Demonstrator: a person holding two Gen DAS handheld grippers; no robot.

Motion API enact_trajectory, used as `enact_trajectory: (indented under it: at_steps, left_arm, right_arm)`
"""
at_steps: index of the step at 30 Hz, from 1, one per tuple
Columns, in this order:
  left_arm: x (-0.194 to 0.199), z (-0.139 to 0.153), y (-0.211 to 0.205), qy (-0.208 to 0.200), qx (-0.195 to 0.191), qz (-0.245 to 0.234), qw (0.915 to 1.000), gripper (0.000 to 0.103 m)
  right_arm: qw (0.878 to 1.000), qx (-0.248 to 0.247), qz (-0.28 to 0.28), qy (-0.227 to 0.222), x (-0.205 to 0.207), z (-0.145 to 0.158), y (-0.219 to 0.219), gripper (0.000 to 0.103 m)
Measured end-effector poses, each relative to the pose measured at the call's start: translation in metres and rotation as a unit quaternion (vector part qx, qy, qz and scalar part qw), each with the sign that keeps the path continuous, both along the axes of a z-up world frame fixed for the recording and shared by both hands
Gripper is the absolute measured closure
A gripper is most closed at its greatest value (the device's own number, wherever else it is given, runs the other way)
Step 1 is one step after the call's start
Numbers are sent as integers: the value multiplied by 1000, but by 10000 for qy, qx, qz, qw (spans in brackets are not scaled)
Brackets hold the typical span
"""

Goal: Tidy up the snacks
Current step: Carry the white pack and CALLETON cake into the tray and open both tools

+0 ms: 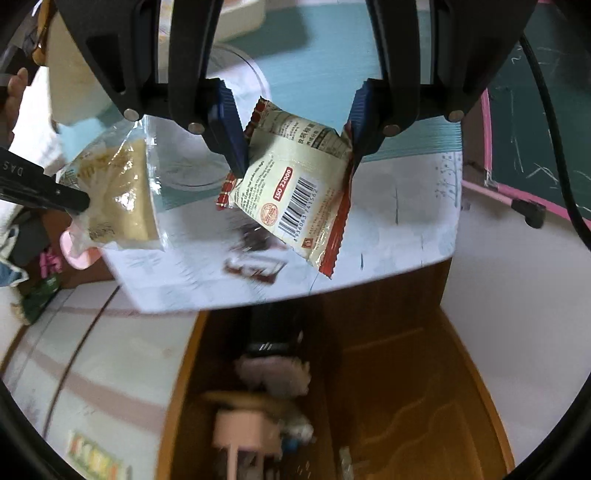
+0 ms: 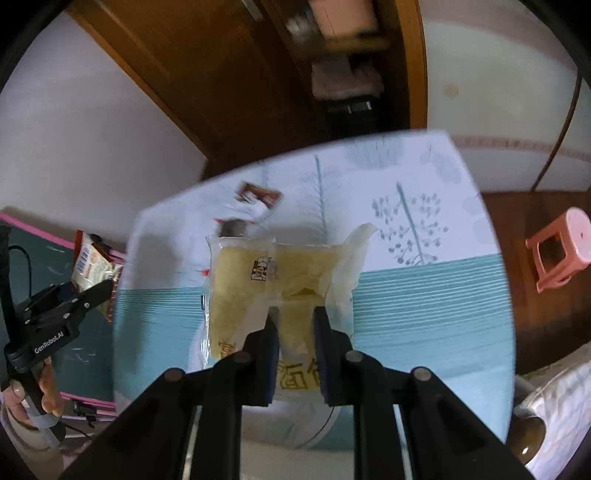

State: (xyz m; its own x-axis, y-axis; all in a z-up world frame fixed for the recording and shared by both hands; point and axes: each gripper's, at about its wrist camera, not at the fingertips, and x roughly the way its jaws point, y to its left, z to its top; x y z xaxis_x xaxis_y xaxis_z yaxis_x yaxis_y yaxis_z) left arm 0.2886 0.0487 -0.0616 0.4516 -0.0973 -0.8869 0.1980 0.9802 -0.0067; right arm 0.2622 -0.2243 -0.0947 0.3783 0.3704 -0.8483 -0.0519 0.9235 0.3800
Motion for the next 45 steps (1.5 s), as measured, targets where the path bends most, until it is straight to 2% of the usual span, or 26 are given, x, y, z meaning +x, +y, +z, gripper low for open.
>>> enact_trajectory:
  at_steps: [5,7,10,14,20,23,25,27,28,29,31,33,36,38,45]
  left_arm:
    - [-62,67,-6,-420,-360,-247,9982,55]
    - [-87,88,-7,-573,-515,-335,9965,55]
    - [-123,114,-6,-768,-709,-426,9936,55]
    - [-167,128,-9,-885,-952,-529,9901,55]
    - [-226,111,-24,-908,-1057,-773,9872,54]
    - [-244,87,-27,-700,-1226,-779,9869,54]
    - [-253,67,-31,-500,-1248,-817,9876,53]
    - [-258,47,-37,-338,-1220,-1050,9864,38]
    - [-263,34,-41,-225,-1180,-1209,9854,15]
    - [-266,25,-44,-193,-1108,-1226,9861,0]
    - [-275,5,-47,-220,-908,-1137,9891,1]
    - [-276,-13,-49,-30,-771,-1070,9913,1]
    - [-274,-37,-45,425,-1011,-889,9900,1]
    - [-272,-45,-41,585,-1110,-787,9890,1]
    - [-268,-42,-33,410,-1123,-508,9915,1]
  right_arm:
    - [9940,49,101,-1083,-72,98,-2,86]
    - [9899,35,82,-1418,-102,127,-3,86]
    - [9835,49,12,-1811,-143,156,-5,86]
    - [9770,96,-54,-2130,-189,170,-10,86]
    - [9761,227,-246,-2147,-239,154,-16,85]
    - [9783,306,-294,-2030,-248,140,-17,85]
    - [9807,190,-265,-1928,-253,129,-14,83]
    - [9847,75,-172,-1731,-263,119,-9,79]
    - [9873,-23,-146,-1581,-263,107,-7,76]
    - [9884,-103,-149,-1506,-264,99,-5,73]
    - [9894,-263,-228,-1407,-266,84,-3,53]
    - [9906,-271,-311,-1302,-270,72,-2,44]
    - [9940,-47,-340,-1039,-267,56,-4,44]
    - [9951,26,-378,-911,-265,49,-4,44]
    - [9972,-29,-305,-683,-267,33,6,44]
